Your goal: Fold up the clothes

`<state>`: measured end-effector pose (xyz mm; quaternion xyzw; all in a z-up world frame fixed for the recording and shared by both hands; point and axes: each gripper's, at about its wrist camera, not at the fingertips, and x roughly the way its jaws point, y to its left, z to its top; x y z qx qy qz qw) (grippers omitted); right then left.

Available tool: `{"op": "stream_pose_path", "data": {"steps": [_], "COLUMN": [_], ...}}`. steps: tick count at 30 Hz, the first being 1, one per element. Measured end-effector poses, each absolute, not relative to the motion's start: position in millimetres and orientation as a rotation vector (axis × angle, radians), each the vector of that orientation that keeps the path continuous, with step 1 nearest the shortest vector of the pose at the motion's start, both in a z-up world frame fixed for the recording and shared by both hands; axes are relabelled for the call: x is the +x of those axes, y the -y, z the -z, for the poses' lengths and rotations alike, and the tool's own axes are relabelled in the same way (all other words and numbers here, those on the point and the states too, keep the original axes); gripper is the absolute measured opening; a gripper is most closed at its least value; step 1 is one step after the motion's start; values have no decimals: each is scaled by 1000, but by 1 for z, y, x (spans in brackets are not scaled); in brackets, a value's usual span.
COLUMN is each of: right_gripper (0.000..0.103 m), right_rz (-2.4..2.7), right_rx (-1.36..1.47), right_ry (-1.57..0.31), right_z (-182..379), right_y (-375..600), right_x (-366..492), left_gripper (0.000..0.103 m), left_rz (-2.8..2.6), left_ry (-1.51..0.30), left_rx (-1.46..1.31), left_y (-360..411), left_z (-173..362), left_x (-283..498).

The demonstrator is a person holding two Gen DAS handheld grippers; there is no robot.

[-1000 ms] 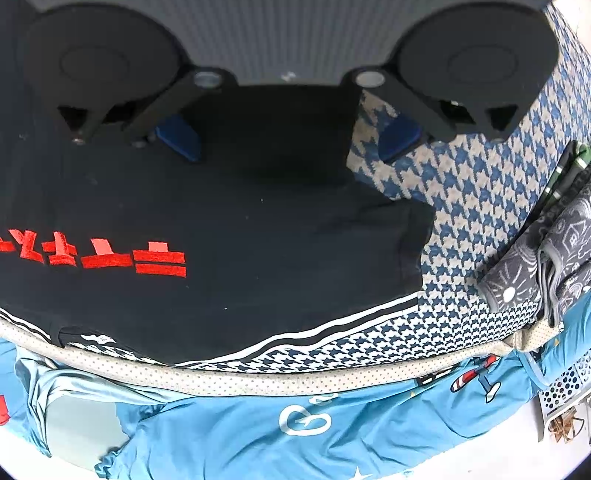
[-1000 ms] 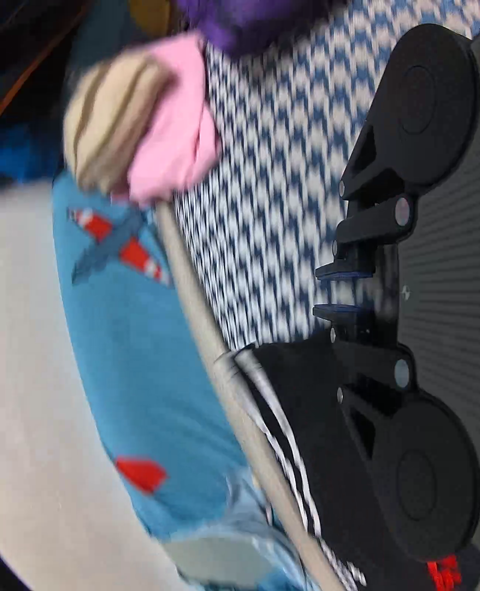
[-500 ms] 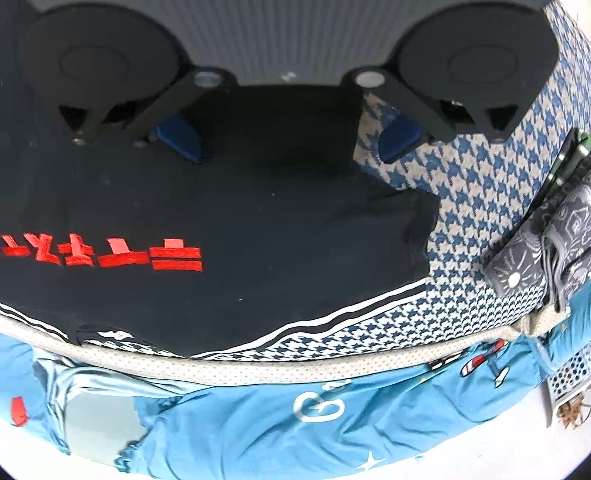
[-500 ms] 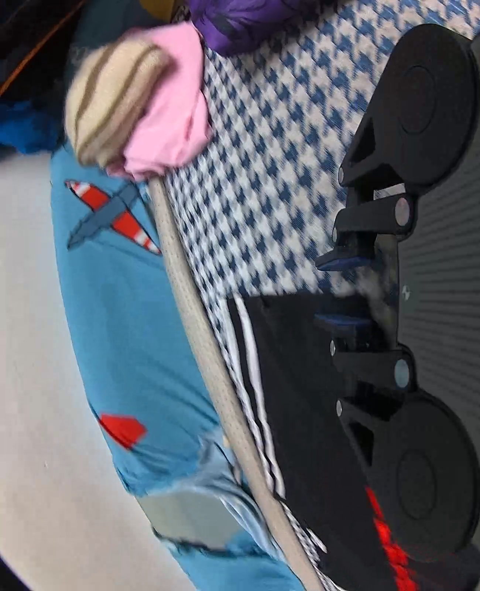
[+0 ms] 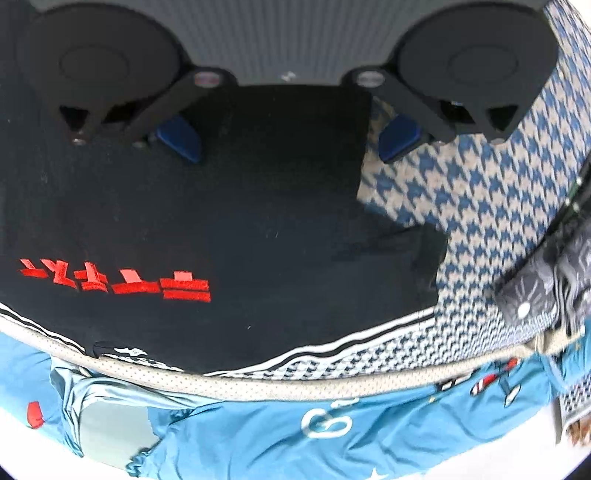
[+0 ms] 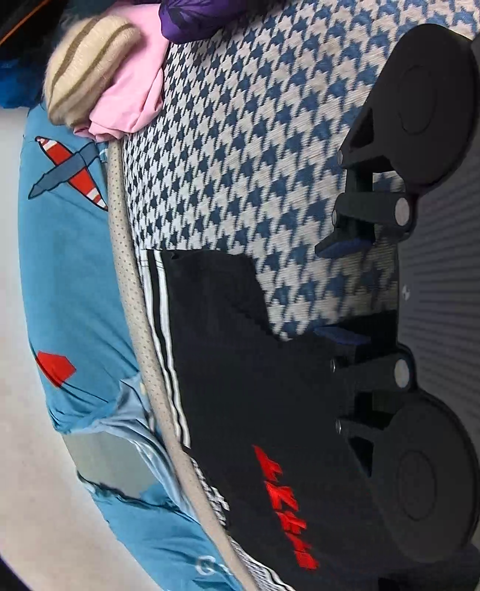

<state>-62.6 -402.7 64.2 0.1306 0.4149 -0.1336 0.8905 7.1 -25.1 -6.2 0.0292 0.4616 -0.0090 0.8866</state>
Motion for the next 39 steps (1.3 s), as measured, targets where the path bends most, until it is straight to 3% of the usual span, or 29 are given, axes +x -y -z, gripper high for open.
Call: {"op": "stream_pose_path", "data": {"steps": [39], "right_gripper": [49], "right_rz": [338], "right_rx": [193], "right_ry": [-842], "right_z": [-80], "right_y": [342], "right_x": [-176], "left_gripper": [103], "left_rz": [50], "left_ry": [-878], "left_rx": [68], "left_y": [2], "left_z": [7], "left_x": [-84]}}
